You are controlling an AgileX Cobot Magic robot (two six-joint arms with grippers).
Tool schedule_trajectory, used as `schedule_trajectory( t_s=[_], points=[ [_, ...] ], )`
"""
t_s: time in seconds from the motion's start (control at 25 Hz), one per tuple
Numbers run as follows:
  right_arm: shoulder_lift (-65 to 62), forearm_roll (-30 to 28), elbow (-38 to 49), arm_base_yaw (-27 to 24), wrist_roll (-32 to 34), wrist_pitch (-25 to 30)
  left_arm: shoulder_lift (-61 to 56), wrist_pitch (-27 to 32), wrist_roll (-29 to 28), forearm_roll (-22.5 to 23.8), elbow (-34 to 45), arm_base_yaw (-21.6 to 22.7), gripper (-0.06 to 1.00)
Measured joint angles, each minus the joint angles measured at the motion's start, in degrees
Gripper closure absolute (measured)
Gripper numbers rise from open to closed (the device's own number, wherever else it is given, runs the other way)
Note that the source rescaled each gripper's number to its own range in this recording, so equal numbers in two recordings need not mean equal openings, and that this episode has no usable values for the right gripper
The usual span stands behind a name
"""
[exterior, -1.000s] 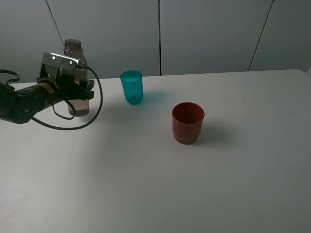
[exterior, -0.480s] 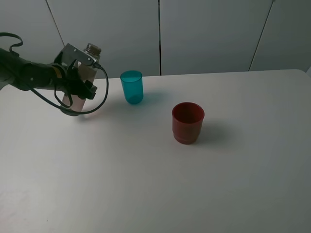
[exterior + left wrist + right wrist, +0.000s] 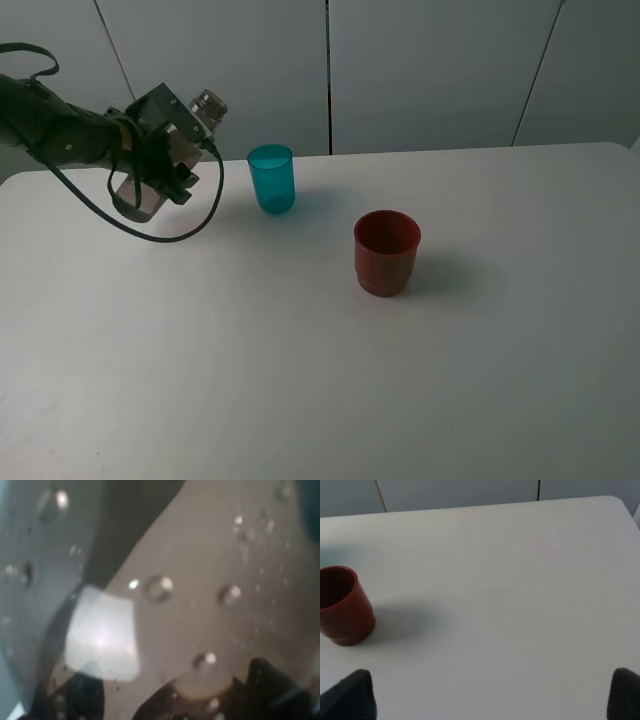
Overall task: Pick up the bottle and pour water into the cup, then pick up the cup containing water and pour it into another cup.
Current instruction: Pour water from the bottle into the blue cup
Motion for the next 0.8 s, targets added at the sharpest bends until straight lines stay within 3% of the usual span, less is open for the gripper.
schedule_trajectory(
  t_s=[0.32,0.64,0.8],
  points=[
    [0.0,0.0,0.0,0.0,0.0,0.0,2.55,0.23,-1.19,5.41,-3.56,-0.63,0.94],
    [0.0,0.0,0.0,0.0,0.0,0.0,4.06,1.24,-0.95,5.12,-8.8,-2.21,0.94],
    [0.0,0.0,0.0,0.0,0.0,0.0,4.25,1.34,-1.64,10.61,-9.08,-2.21,0.94]
  ],
)
